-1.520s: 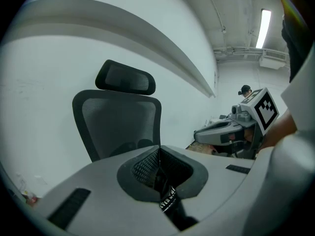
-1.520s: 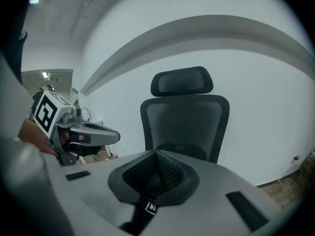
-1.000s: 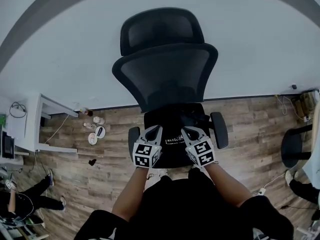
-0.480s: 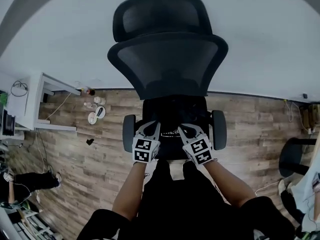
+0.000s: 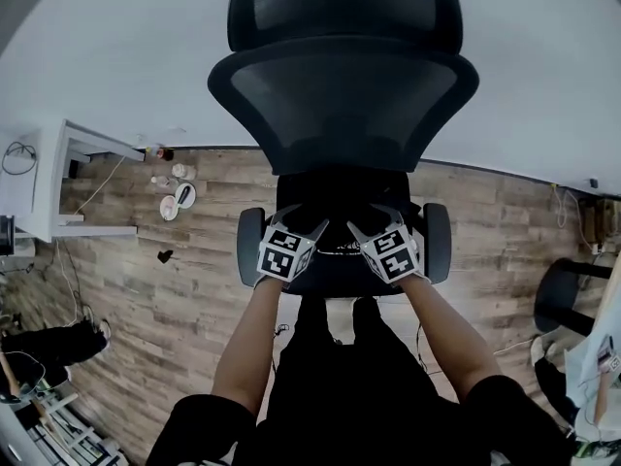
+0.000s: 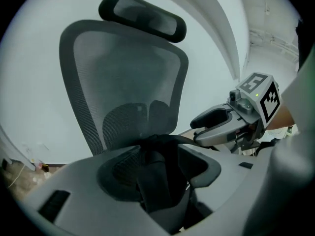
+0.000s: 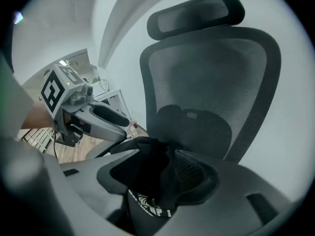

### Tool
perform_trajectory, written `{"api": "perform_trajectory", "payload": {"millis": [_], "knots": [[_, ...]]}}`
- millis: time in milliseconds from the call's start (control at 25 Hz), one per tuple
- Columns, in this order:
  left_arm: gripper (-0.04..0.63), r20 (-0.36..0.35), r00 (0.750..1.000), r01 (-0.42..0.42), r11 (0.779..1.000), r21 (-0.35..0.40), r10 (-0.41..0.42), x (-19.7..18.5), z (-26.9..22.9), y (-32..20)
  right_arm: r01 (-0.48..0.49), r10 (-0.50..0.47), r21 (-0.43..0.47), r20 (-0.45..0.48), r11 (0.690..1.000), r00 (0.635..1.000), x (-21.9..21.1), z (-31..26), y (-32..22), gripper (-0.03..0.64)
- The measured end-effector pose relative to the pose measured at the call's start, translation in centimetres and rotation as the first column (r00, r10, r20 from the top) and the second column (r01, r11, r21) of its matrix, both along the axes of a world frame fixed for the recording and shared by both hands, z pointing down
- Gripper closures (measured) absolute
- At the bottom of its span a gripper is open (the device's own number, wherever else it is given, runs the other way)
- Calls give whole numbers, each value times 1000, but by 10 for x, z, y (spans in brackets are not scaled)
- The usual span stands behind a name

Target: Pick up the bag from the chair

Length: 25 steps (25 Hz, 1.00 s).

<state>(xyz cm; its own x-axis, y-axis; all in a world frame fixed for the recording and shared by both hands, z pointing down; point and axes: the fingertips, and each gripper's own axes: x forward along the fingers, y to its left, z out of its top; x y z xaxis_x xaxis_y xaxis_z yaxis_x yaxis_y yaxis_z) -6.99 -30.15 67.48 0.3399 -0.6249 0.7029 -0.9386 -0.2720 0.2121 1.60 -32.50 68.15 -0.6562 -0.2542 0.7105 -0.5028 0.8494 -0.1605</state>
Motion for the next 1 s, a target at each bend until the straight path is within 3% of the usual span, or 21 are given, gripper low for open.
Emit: {"api": "perform_trajectory", "payload": {"millis": [160, 280, 560, 680, 800, 880, 1000], "knots": [[293, -22, 999, -39, 993, -107, 36, -7, 45, -12, 31, -32, -16, -78, 999, 996, -11, 31, -22, 346], [261, -41, 996, -89, 977, -195, 83, -4, 76, -18, 80, -88, -62, -140, 995, 986, -20, 60, -31, 314], [242, -43, 970, -241, 918, -317, 240, 15, 119, -31, 243, -286, -167, -325, 955, 901, -22, 119, -31, 298], [247, -44, 959, -278, 895, -349, 281, 20, 131, -27, 232, -286, -181, -393, 956, 874, -13, 135, -33, 373], [297, -56, 954, -293, 880, -374, 295, 20, 138, -20, 204, -274, -207, -410, 957, 870, -10, 141, -31, 422], [357, -56, 954, -292, 878, -378, 293, 19, 140, -16, 196, -264, -204, -398, 959, 878, -11, 140, -31, 477], [429, -51, 959, -277, 894, -353, 278, 16, 139, -13, 210, -255, -163, -348, 964, 902, -18, 129, -30, 518]]}}
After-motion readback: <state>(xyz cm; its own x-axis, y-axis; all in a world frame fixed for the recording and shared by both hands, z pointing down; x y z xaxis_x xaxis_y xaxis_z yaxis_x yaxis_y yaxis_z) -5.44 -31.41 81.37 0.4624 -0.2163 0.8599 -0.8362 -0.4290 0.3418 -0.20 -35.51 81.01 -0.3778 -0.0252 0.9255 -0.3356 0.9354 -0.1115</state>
